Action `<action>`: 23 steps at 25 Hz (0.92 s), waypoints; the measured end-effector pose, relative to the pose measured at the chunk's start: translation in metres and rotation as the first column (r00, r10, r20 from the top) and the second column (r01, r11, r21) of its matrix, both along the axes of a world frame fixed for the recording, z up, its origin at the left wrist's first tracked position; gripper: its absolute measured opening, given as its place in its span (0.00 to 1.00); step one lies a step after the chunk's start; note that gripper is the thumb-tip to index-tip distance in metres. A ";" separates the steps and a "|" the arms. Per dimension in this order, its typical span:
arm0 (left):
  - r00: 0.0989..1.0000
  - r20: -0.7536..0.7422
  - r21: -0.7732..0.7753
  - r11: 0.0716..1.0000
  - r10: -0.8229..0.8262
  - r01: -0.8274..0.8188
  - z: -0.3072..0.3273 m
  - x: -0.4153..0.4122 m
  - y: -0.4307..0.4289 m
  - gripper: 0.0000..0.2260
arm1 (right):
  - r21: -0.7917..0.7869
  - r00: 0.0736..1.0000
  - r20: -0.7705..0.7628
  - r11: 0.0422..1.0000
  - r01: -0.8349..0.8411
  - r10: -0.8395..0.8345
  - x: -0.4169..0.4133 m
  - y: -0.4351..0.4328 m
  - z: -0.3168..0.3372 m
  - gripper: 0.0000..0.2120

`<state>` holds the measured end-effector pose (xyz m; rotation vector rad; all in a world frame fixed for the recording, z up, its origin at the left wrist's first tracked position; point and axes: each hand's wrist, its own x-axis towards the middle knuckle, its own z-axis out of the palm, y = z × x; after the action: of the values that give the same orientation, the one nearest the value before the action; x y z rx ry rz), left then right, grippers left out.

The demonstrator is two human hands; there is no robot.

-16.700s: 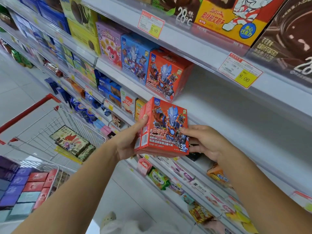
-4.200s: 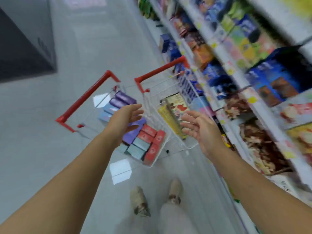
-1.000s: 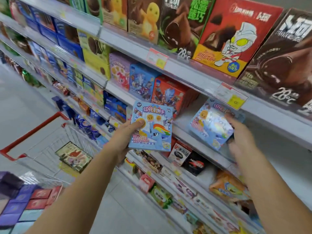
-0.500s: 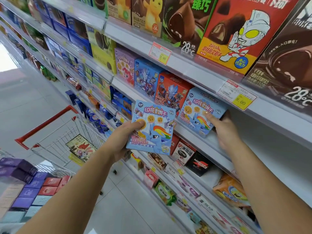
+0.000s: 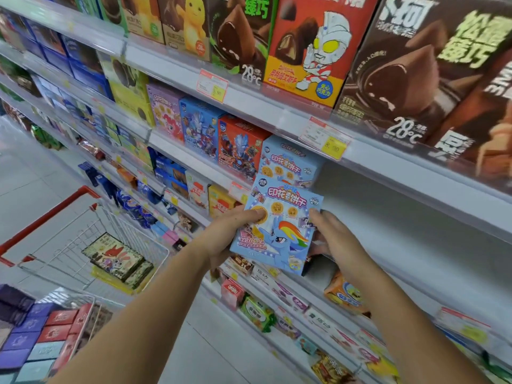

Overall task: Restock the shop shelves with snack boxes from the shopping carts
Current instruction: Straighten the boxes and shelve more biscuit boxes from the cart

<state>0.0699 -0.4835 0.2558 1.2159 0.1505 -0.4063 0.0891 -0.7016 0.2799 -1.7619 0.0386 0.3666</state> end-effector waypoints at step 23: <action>0.996 0.020 0.090 0.992 0.084 -0.086 0.000 0.007 -0.028 0.16 | -0.089 0.924 0.277 0.951 0.297 -0.263 0.070 -0.070 0.010 0.08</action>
<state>0.0773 -0.5113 0.2562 1.2974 0.2084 -0.3181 0.1595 -0.7719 0.2903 -1.8883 0.1267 -0.0815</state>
